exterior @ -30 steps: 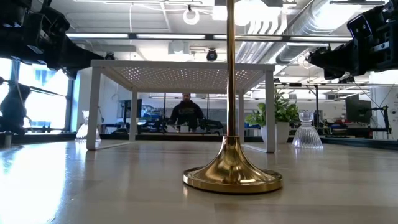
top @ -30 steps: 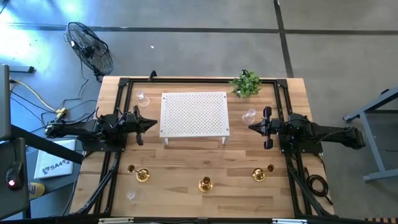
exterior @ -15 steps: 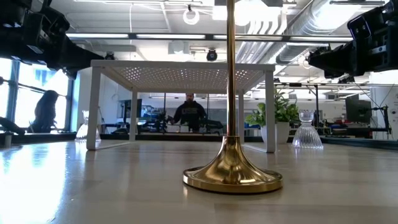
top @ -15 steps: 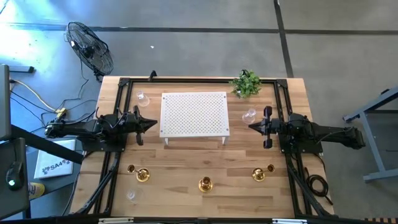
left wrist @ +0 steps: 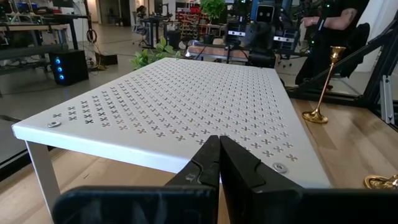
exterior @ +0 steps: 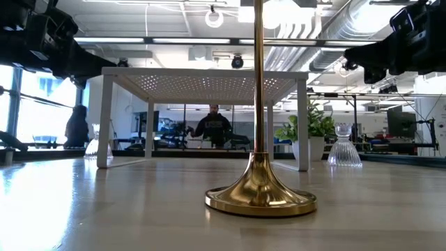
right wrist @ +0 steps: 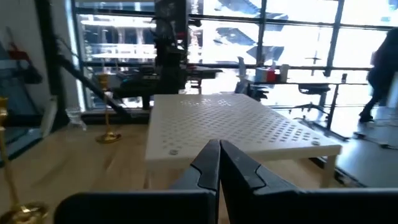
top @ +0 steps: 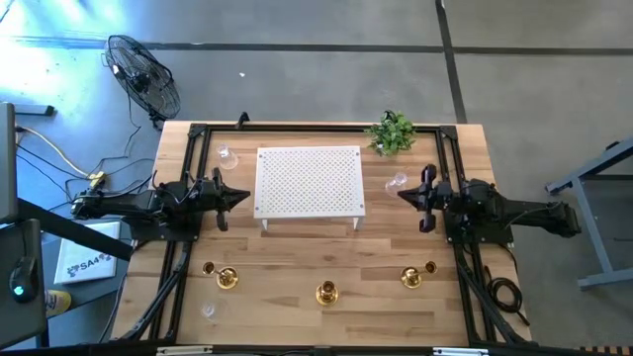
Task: Pick & Place candle stick holders
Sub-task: Put the right transparent glass candle holder on the shelf
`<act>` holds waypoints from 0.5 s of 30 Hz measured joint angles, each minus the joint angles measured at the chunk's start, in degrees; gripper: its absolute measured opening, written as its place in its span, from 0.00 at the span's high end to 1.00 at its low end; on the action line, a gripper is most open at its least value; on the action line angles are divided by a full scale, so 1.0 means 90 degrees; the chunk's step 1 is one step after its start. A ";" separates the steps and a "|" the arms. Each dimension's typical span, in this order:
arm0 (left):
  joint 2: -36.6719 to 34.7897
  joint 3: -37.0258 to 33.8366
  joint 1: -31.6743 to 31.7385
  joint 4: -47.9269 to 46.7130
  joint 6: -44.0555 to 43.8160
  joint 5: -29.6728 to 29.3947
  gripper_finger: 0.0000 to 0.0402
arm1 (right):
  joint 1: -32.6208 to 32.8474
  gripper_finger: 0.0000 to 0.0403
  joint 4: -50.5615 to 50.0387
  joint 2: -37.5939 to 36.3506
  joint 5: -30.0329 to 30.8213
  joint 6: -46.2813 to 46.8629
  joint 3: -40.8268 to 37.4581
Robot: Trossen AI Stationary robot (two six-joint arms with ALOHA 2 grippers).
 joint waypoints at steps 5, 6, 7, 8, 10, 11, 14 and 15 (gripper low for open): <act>-0.0001 0.0002 -0.0002 -0.0002 0.0001 0.0001 1.00 | 0.0000 1.00 0.0045 -0.0002 0.0554 0.0327 0.0002; 0.0000 0.0002 -0.0002 -0.0001 0.0000 0.0002 1.00 | 0.0000 1.00 0.0050 -0.0002 0.0535 0.0465 0.0000; -0.0001 0.0002 -0.0002 -0.0001 0.0000 0.0002 1.00 | 0.0000 1.00 0.0074 -0.0002 0.0528 0.0480 0.0002; 0.0000 0.0001 -0.0001 -0.0001 0.0002 0.0002 1.00 | 0.0000 1.00 0.0116 -0.0002 0.0554 0.0446 0.0001; 0.0000 0.0001 -0.0002 -0.0001 0.0002 0.0002 1.00 | -0.0007 1.00 0.0151 -0.0002 0.0848 0.0437 0.0002; -0.0002 0.0002 -0.0002 0.0000 0.0000 0.0002 1.00 | -0.0007 1.00 0.0134 -0.0002 0.0998 0.0450 0.0002; -0.0001 0.0002 -0.0002 -0.0002 0.0000 0.0005 1.00 | -0.0007 0.96 -0.0013 -0.0002 0.1141 0.0489 0.0000; -0.0001 0.0002 -0.0002 -0.0001 0.0000 0.0005 1.00 | -0.0007 0.93 -0.0022 0.0000 0.1112 0.0590 0.0002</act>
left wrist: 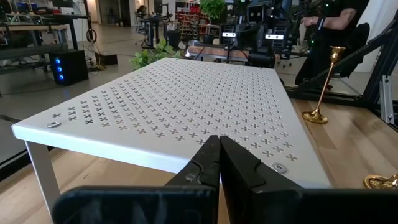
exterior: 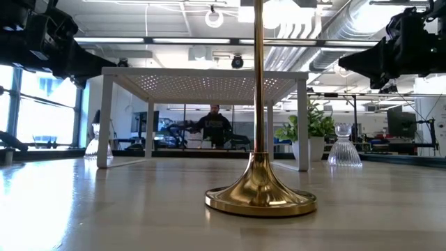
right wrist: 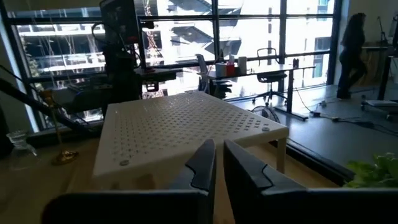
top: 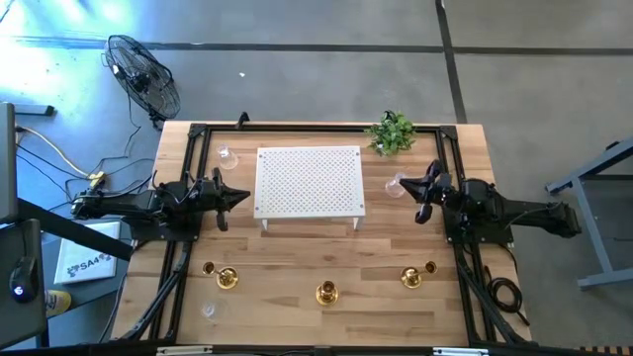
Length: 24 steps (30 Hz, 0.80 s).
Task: Pick & Place candle stick holders
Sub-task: Put the right transparent glass candle holder on the shelf
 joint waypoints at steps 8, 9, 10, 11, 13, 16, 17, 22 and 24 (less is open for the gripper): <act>0.0001 0.0000 0.0000 0.0001 0.0000 0.0000 1.00 | 0.0005 0.63 0.0021 0.0000 0.0064 0.0310 0.0001; 0.0001 -0.0001 0.0000 0.0000 0.0000 0.0000 1.00 | 0.0005 0.58 -0.0016 -0.0002 0.0144 0.0211 0.0011; 0.0001 0.0000 0.0001 0.0000 0.0000 0.0000 1.00 | 0.0005 0.54 -0.0152 0.0001 0.0209 0.0029 0.0038; 0.0000 -0.0001 0.0002 0.0001 0.0001 0.0001 1.00 | 0.0005 0.51 -0.0229 0.0022 0.0278 -0.0191 0.0061; -0.0001 -0.0002 0.0000 -0.0001 0.0002 0.0002 1.00 | 0.0005 0.45 -0.0256 0.0085 0.0544 -0.0551 0.0164; 0.0001 0.0000 0.0002 0.0001 0.0000 0.0003 1.00 | 0.0004 0.41 -0.0416 0.0268 0.0950 -0.0602 0.0407; -0.0002 -0.0002 0.0000 -0.0001 0.0002 0.0003 1.00 | 0.0005 0.41 -0.0626 0.0350 0.1011 -0.0524 0.0516; 0.0001 0.0000 0.0000 0.0000 0.0000 0.0003 1.00 | -0.0002 0.40 -0.2401 0.0874 0.1043 0.0630 0.1406; 0.0001 0.0000 0.0002 -0.0001 0.0000 0.0005 1.00 | 0.0000 0.40 -0.2693 0.1144 0.1118 0.1180 0.1706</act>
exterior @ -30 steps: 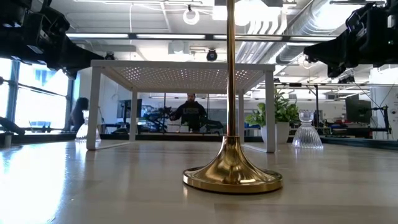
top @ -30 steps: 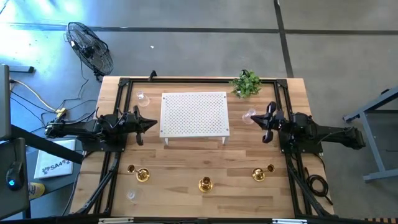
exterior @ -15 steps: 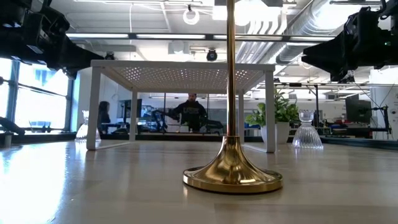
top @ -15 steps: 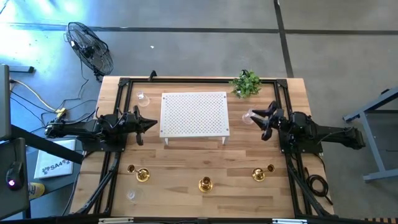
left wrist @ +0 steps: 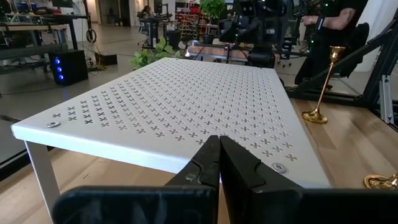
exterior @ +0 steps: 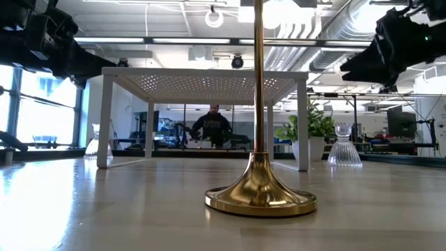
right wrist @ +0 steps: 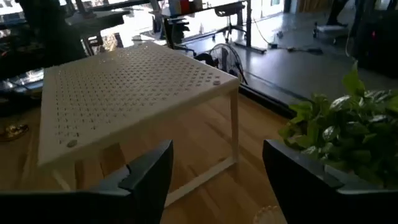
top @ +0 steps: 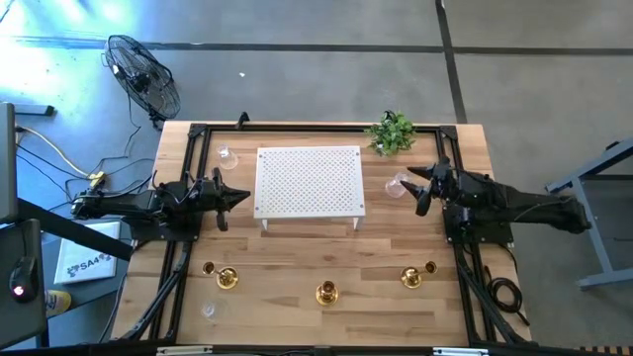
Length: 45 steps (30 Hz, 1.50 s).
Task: Pick & Place candle stick holders
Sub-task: Put the right transparent glass candle holder on the shelf
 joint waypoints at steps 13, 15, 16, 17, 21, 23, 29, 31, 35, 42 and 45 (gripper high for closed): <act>0.0000 0.0000 -0.0002 0.0002 0.0000 -0.0002 1.00 | 0.0000 0.40 -0.1159 0.2491 -0.0139 0.0650 0.2017; 0.0000 -0.0002 -0.0002 0.0002 0.0000 -0.0002 1.00 | -0.0015 0.40 -0.1499 0.2928 -0.0265 0.0619 0.2442; -0.0001 -0.0001 -0.0001 0.0005 0.0000 -0.0002 1.00 | -0.0047 0.40 -0.1874 0.3130 -0.0328 0.0792 0.2704; -0.0001 -0.0002 0.0000 0.0003 0.0000 -0.0002 1.00 | -0.0096 0.40 -0.2298 0.3324 -0.0407 0.1060 0.2963; 0.0000 -0.0002 0.0000 0.0005 0.0000 -0.0002 1.00 | -0.0411 0.40 -0.4106 0.4111 -0.0605 0.2287 0.3938; 0.0000 -0.0002 -0.0002 0.0005 0.0000 -0.0002 1.00 | -0.0616 0.40 -0.4704 0.4462 -0.0863 0.2948 0.4334; 0.0000 -0.0001 0.0000 0.0005 0.0001 -0.0002 1.00 | -0.1129 0.40 -0.5368 0.5385 -0.1702 0.3489 0.4923; 0.0000 -0.0002 -0.0001 0.0005 0.0002 -0.0002 1.00 | -0.1336 0.40 -0.5399 0.5679 -0.2003 0.3215 0.4924; 0.0000 -0.0002 -0.0002 0.0005 0.0000 -0.0002 1.00 | -0.1680 0.40 -0.5381 0.6322 -0.1953 0.2190 0.4924; 0.0000 -0.0002 -0.0001 0.0005 0.0000 -0.0002 1.00 | -0.1802 0.40 -0.5379 0.7037 -0.2003 0.1540 0.4924; 0.0000 -0.0002 -0.0002 0.0005 0.0000 -0.0002 1.00 | -0.1803 0.40 -0.5372 0.7206 -0.2040 0.1490 0.4924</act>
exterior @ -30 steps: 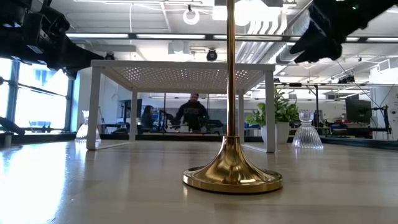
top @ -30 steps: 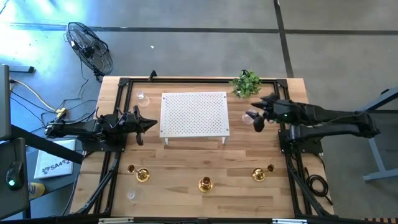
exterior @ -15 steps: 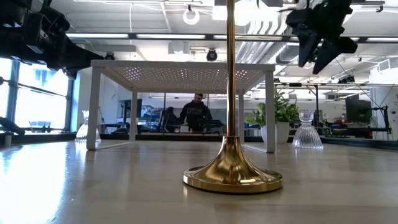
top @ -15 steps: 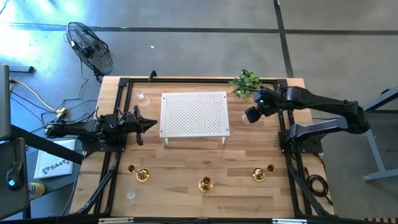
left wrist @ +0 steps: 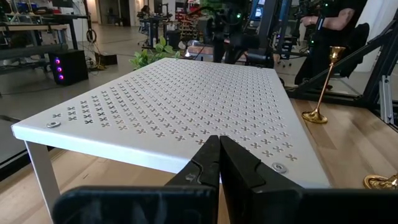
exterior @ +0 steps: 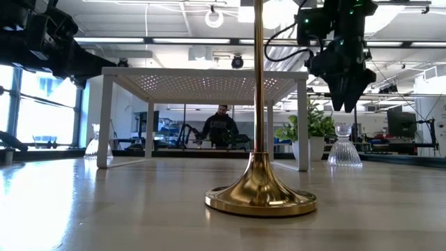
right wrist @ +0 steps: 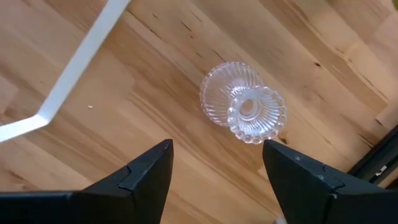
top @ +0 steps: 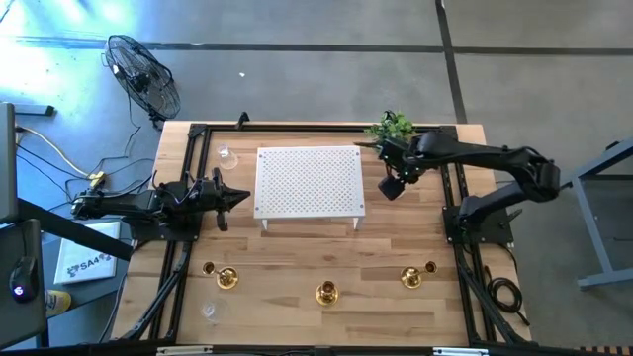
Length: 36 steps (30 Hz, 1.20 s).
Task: Pick & Place candle stick holders
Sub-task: Put the right transparent glass candle holder on the shelf
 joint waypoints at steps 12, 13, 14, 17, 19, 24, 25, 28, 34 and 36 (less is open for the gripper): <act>0.0000 0.0000 0.0001 0.0000 0.0001 0.0000 1.00 | -0.0133 0.40 0.0207 0.0450 -0.0184 -0.0406 0.0000; 0.0000 0.0001 0.0000 0.0000 0.0002 0.0000 1.00 | -0.0154 0.40 0.0211 0.0486 -0.0168 -0.0404 0.0000; 0.0000 -0.0001 0.0000 0.0002 0.0000 0.0000 1.00 | -0.0166 0.40 0.0209 0.0502 -0.0167 -0.0404 -0.0002; 0.0000 0.0001 0.0001 0.0000 0.0001 0.0000 1.00 | -0.0201 0.40 0.0226 0.0527 -0.0163 -0.0455 -0.0002; 0.0000 -0.0001 0.0000 0.0001 0.0001 0.0000 1.00 | -0.0235 0.40 0.0226 0.0527 -0.0162 -0.0466 -0.0002; 0.0000 -0.0001 0.0000 0.0000 0.0001 0.0000 1.00 | -0.0364 0.40 0.0270 0.0527 -0.0141 -0.0598 -0.0005; 0.0000 0.0000 0.0000 0.0000 0.0002 0.0000 1.00 | -0.0384 0.40 0.0320 0.0527 -0.0149 -0.0616 -0.0005; -0.0001 -0.0001 0.0000 0.0000 0.0000 0.0000 1.00 | -0.0422 0.40 0.0425 0.0527 -0.0247 -0.0622 -0.0005; 0.0000 0.0000 0.0001 0.0000 0.0001 0.0000 1.00 | -0.0419 0.40 0.0414 0.0527 -0.0378 -0.0620 -0.0005; 0.0000 -0.0001 0.0001 0.0000 0.0001 0.0000 1.00 | -0.0419 0.40 0.0411 0.0527 -0.0384 -0.0621 -0.0005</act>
